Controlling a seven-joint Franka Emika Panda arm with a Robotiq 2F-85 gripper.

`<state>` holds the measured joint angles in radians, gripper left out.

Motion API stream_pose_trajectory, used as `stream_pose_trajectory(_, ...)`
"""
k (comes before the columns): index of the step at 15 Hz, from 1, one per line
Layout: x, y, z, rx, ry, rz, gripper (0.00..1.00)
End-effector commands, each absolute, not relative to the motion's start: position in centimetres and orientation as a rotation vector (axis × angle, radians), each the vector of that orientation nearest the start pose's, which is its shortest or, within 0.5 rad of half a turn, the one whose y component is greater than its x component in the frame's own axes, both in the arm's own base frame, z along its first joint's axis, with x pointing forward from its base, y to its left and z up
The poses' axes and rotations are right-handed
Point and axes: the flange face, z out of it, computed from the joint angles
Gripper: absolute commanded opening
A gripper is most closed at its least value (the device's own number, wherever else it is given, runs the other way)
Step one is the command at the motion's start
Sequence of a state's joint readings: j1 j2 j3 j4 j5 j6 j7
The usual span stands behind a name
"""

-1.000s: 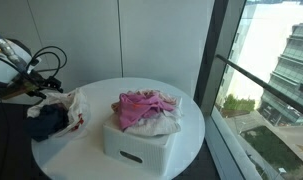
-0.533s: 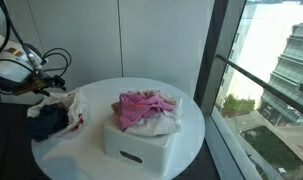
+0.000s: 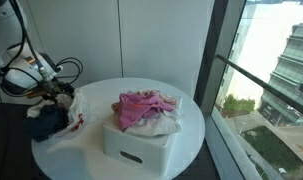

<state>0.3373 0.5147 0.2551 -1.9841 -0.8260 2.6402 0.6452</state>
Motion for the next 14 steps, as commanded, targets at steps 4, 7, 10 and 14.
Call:
stream_pose_trajectory(4, 48.9, 38.8, 19.2, -3.067, -1.043, -0.447, 1.00)
stream_pose_trajectory(7, 48.1, 40.4, 17.1, -3.064, -1.141, -0.474, 1.00)
stream_pose_trajectory(10, 48.2, 40.9, 17.0, -3.059, -1.230, -0.527, 1.00)
stream_pose_trajectory(14, 49.4, 39.9, 19.4, -3.072, -1.255, -0.573, 1.00)
